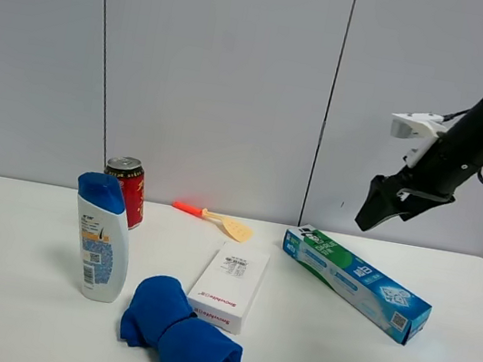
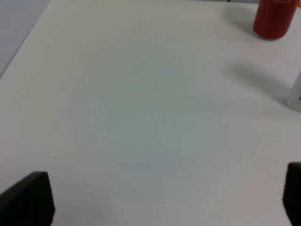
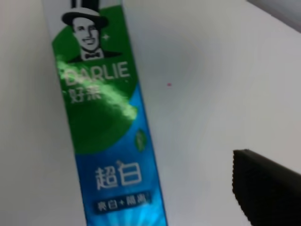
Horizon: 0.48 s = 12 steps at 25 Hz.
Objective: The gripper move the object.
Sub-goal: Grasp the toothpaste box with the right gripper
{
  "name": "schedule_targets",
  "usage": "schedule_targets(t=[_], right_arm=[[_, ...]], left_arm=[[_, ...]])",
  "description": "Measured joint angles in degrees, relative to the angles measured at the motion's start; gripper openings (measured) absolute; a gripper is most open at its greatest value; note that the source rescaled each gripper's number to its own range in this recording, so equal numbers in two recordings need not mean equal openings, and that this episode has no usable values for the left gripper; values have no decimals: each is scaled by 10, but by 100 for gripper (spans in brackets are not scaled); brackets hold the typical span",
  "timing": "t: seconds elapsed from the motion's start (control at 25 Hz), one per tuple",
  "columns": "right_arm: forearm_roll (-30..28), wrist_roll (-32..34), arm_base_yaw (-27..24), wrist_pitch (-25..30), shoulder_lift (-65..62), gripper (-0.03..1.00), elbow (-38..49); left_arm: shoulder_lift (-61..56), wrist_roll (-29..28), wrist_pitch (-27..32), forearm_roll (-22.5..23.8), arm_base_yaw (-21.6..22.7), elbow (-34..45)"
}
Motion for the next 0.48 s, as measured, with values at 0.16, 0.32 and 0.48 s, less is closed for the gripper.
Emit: schedule_targets(t=[0.16,0.32,0.48], right_arm=[[-57,75,50,-23,0,100,-1],[-87,122,69,-28,0,100,-1],[-105,126,70,-30,0,100,-1]], left_arm=[[0,0,0,0,0,0],[0,0,0,0,0,0],[0,0,0,0,0,0]])
